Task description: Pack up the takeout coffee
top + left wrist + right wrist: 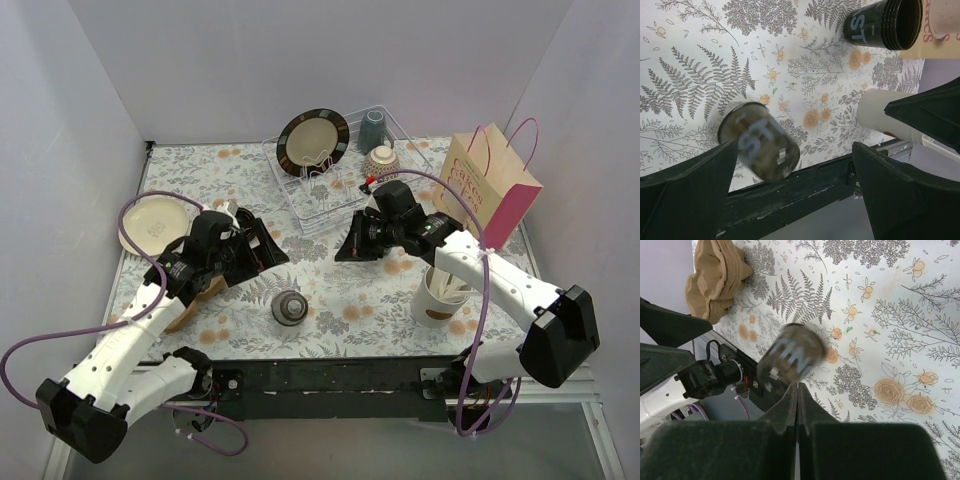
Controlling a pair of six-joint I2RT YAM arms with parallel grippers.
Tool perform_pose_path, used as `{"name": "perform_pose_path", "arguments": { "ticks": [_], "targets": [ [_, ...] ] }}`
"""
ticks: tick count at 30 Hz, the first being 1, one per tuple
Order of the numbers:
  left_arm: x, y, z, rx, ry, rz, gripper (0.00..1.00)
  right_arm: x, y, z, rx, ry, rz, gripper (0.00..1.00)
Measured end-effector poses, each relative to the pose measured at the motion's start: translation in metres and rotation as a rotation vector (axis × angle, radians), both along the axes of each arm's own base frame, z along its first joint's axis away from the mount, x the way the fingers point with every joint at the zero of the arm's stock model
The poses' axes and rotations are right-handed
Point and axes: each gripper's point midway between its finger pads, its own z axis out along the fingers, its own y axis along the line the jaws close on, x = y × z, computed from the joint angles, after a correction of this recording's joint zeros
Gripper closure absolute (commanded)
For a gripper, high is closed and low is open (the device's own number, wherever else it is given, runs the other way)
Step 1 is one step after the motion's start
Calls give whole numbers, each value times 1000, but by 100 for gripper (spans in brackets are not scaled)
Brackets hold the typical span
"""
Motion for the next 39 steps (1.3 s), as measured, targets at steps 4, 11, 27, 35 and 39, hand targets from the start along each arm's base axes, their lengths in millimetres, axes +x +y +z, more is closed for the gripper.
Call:
{"name": "perform_pose_path", "arguments": {
  "ticks": [4,11,27,35,39],
  "targets": [
    [-2,1,-15,5,22,4,7,2,1,-12,-17,15,2,98],
    [-19,6,-57,53,176,15,5,-4,0,-13,-49,-11,47,67],
    [34,45,-10,216,167,246,2,-126,91,-26,-56,-417,723,18],
    [62,62,2,207,171,343,2,-172,129,-54,22,-630,980,16],
    [61,67,1,210,184,361,2,-187,143,-78,-5,-669,1040,16]
  ]
}}
